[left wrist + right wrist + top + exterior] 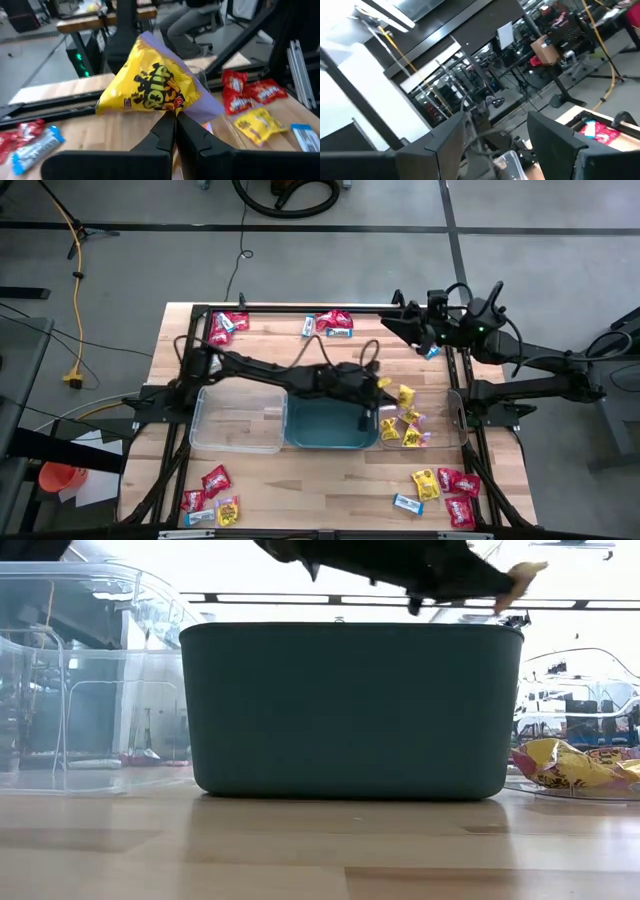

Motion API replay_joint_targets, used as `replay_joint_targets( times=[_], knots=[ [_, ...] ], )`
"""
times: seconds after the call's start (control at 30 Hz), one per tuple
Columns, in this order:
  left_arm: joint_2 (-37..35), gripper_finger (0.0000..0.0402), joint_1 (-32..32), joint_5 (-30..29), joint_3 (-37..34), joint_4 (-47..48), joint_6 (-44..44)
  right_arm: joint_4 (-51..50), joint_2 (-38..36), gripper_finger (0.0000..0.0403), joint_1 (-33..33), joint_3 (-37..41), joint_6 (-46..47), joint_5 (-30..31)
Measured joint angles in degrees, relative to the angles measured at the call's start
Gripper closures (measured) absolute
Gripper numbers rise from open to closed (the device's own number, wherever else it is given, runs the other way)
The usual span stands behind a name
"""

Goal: Sort candy
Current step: Put the yellow candy into the right transparent bin

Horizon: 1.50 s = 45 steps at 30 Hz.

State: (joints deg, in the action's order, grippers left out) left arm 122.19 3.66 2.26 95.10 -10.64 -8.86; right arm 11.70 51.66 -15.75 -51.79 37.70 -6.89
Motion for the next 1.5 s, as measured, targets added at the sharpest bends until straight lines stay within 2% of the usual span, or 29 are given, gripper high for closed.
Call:
replay_joint_targets(
  times=[0.2,0.43,0.5,0.67,0.77,0.83,0.97,1.1,1.2,1.33,1.5],
  knots=[
    [4.65,0.0361,1.50,-1.33,2.98,0.79,-0.76,-0.74,0.00,0.0192,-0.01,0.00,0.84,0.93],
    [4.16,0.0266,1.75,-1.64,3.07,4.34,1.18,-0.88,-0.23,0.0192,-0.02,0.00,-0.72,-0.42],
    [2.87,0.0241,1.70,-3.72,3.07,7.12,1.17,-1.09,-0.94,0.0192,-0.01,0.00,-1.60,-1.04],
    [-5.51,0.0204,0.72,-10.28,3.09,27.08,1.41,-4.24,-4.70,0.0192,0.00,0.00,-2.29,-4.25],
    [-11.48,0.0200,-0.88,-14.61,3.06,40.57,7.16,-9.07,-7.76,0.0192,0.00,0.00,-2.17,-5.86],
    [-16.23,0.0200,-2.03,-16.35,2.10,46.10,11.77,-13.04,-9.58,0.0192,0.12,0.00,-1.70,-6.39],
    [-28.22,0.0199,-3.06,-20.94,-6.02,44.14,18.27,-21.40,-11.77,0.0192,1.61,0.00,1.04,-6.65],
    [-41.22,0.0199,-2.33,-26.06,-20.38,32.42,22.85,-27.15,-11.35,0.0192,5.60,0.02,2.85,-6.64],
    [-49.64,0.0199,-1.18,-26.89,-31.33,24.27,28.52,-31.12,-9.71,0.0192,10.30,0.03,6.53,-6.62],
    [-57.30,0.0199,1.56,-26.82,-41.22,19.66,36.75,-36.92,-6.33,0.0192,19.76,0.07,14.84,-7.48],
    [-61.29,0.0199,4.62,-28.68,-46.37,19.92,43.05,-45.91,-0.78,0.0192,36.29,0.09,28.11,-7.50]
  ],
)
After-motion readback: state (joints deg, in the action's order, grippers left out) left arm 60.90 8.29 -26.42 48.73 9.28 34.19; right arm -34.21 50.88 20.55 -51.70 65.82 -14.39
